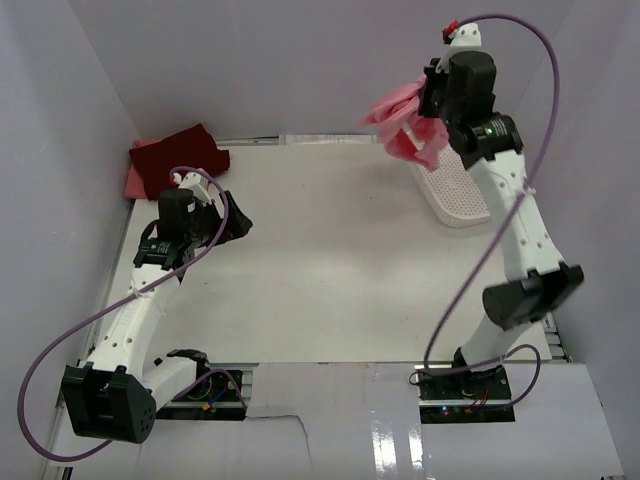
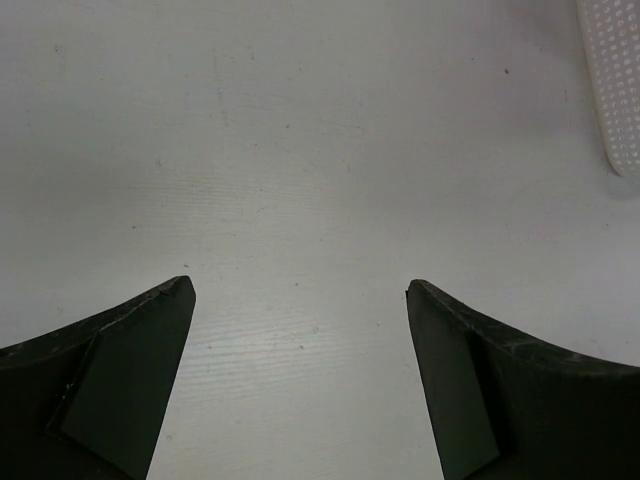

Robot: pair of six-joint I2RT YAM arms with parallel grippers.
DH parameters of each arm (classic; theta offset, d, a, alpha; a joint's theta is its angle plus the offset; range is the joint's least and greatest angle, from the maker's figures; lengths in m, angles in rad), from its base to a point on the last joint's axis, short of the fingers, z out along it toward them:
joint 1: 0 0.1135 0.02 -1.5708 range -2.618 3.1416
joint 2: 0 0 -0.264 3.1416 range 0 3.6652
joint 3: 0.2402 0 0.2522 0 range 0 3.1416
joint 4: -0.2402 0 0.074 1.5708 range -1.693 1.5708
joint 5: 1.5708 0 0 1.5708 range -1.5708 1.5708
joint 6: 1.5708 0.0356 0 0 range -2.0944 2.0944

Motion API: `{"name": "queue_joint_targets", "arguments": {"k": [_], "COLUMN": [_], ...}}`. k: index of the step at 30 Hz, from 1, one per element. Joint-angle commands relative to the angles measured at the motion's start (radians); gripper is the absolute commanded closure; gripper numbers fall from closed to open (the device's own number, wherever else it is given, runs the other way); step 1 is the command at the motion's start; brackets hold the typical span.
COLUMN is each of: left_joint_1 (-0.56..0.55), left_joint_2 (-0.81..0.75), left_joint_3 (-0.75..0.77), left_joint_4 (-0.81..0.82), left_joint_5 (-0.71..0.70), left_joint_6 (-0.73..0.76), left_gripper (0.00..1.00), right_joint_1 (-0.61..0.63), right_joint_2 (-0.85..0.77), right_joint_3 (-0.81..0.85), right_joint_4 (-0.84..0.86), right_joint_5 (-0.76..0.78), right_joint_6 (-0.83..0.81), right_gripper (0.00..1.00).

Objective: Fold and stack the t-shirts
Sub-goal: Grab crumpled tshirt from bin with the right arm, then move the tshirt to the center of the board

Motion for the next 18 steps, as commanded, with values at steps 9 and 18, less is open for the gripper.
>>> {"name": "queue_joint_targets", "arguments": {"k": [9, 18], "left_joint_1": [-0.004, -0.002], "left_joint_2": [-0.033, -0.005], "left_joint_3": [-0.002, 0.025], "left_joint_4": [0.008, -0.041], "left_joint_5": [-0.041, -0.018], "left_joint_6": [0.012, -0.01], "left_gripper": [0.02, 0.02], "right_joint_1": [0.116, 0.168], "right_joint_2": [-0.651, -0.633], "right_joint_3": [-0.823, -1.094], "right_joint_4": [-0.147, -0.076], "right_joint_5": [-0.468, -0.275], "right_joint_6": [0.115, 0.092], "right_gripper": [0.1, 0.1]}}
